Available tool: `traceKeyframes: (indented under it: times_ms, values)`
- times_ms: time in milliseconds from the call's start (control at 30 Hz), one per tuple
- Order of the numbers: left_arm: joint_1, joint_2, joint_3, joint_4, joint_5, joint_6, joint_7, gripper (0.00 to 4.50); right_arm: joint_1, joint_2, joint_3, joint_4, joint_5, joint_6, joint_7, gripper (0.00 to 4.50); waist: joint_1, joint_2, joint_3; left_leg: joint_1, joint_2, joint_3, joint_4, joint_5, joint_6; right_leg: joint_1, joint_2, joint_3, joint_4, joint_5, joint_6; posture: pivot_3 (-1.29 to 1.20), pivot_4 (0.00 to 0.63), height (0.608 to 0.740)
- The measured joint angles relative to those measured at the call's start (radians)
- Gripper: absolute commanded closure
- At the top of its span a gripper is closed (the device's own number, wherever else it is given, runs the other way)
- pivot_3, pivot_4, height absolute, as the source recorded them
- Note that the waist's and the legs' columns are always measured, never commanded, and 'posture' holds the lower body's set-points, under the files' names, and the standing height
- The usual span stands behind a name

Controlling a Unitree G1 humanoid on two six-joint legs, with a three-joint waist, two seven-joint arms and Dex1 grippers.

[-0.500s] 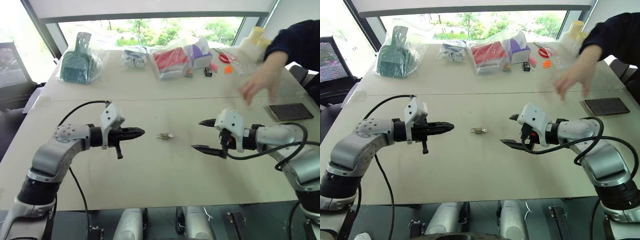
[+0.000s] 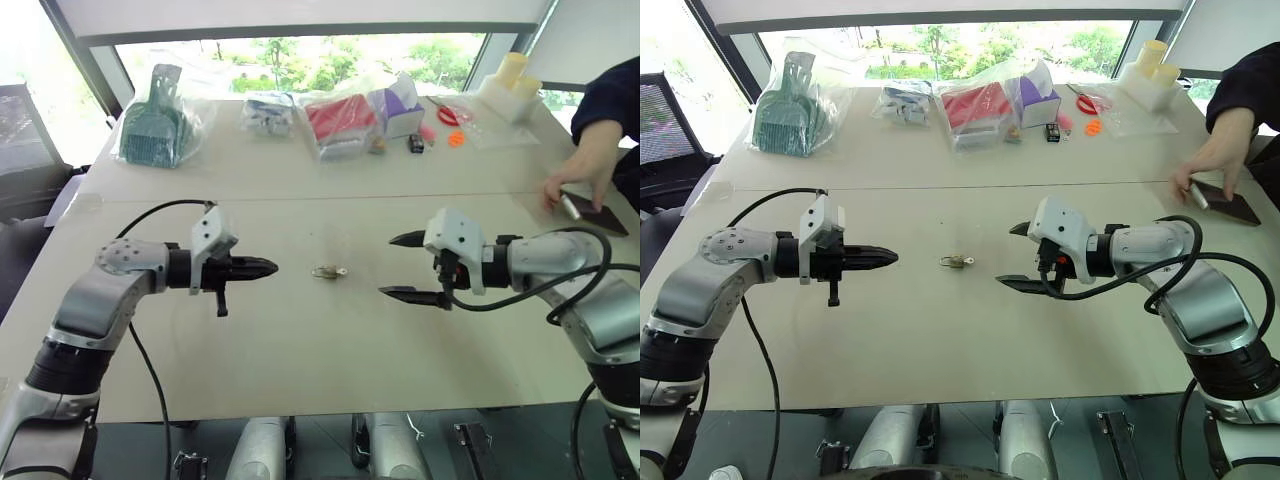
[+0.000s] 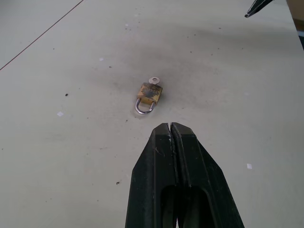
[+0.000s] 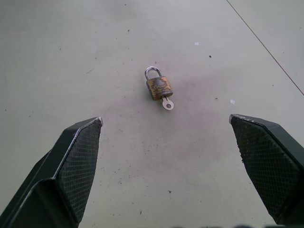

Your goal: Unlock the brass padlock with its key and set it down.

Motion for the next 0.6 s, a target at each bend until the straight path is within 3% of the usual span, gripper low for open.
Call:
traceKeyframes:
  times_ms: [500,600]
  values:
    - [-0.072,-0.038,-0.043,0.132,0.042,-0.075,-0.064,4.50,-0.003,-0.005,0.022,-0.005,-0.011,0.000,0.007,0.05,0.001,0.000,0.000,0.000,-0.001,0.000,0.000,0.000,0.000,0.000,0.000,0.000,0.000,0.002,0.003,0.00,0.150,0.740]
    - [-0.140,-0.076,-0.052,0.188,0.044,-0.075,-0.075,3.64,0.000,-0.008,0.022,-0.008,-0.011,0.001,0.004,0.00,0.003,0.000,0.000,0.000,-0.001,0.000,0.001,0.000,0.000,0.000,0.000,0.000,0.001,0.002,0.003,0.00,0.150,0.740]
